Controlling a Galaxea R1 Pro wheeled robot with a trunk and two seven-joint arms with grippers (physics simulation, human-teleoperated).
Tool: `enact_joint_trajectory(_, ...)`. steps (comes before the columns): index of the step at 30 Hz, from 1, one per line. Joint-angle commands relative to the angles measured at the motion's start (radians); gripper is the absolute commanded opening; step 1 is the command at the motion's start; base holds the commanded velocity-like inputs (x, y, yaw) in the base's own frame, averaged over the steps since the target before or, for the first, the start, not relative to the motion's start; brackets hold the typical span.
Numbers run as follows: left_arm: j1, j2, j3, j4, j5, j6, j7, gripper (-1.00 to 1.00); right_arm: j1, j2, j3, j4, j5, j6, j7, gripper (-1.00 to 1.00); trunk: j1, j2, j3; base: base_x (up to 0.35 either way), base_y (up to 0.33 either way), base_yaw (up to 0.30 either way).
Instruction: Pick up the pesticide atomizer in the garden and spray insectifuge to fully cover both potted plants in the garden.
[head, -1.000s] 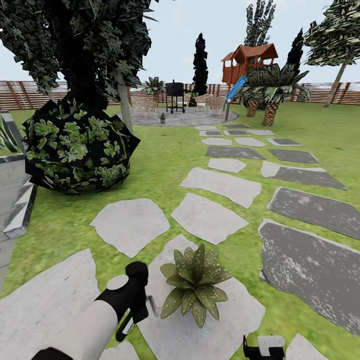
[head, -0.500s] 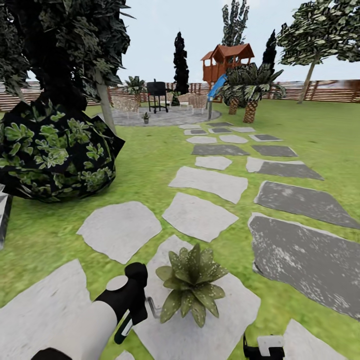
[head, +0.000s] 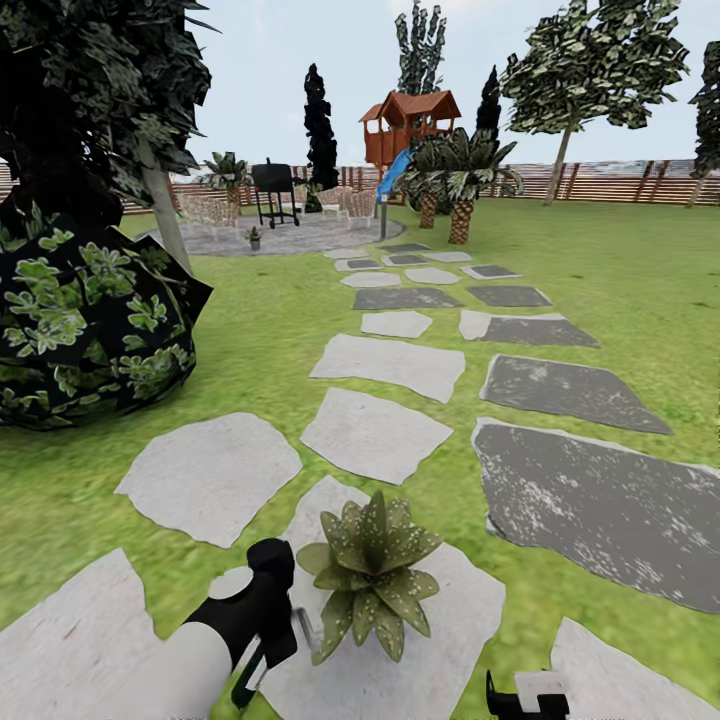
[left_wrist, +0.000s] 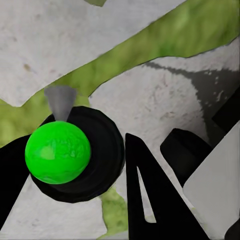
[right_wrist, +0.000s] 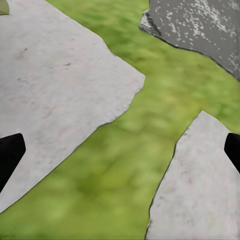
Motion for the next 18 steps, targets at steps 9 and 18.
enact_joint_trajectory(9,0.0,0.009,0.003,-0.093,-0.011,0.011,-0.007,-1.0,-0.001,0.0,-0.006,0.001,0.011,-0.002,-0.007,1.0,0.0,0.0,-0.001,0.0,0.0,-0.002)
enact_joint_trajectory(18,0.009,0.056,-0.003,-0.085,-0.011,0.008,-0.006,-1.0,-0.001,0.0,-0.006,0.001,0.011,-0.002,-0.006,1.0,0.0,0.0,-0.001,-0.009,0.0,0.0)
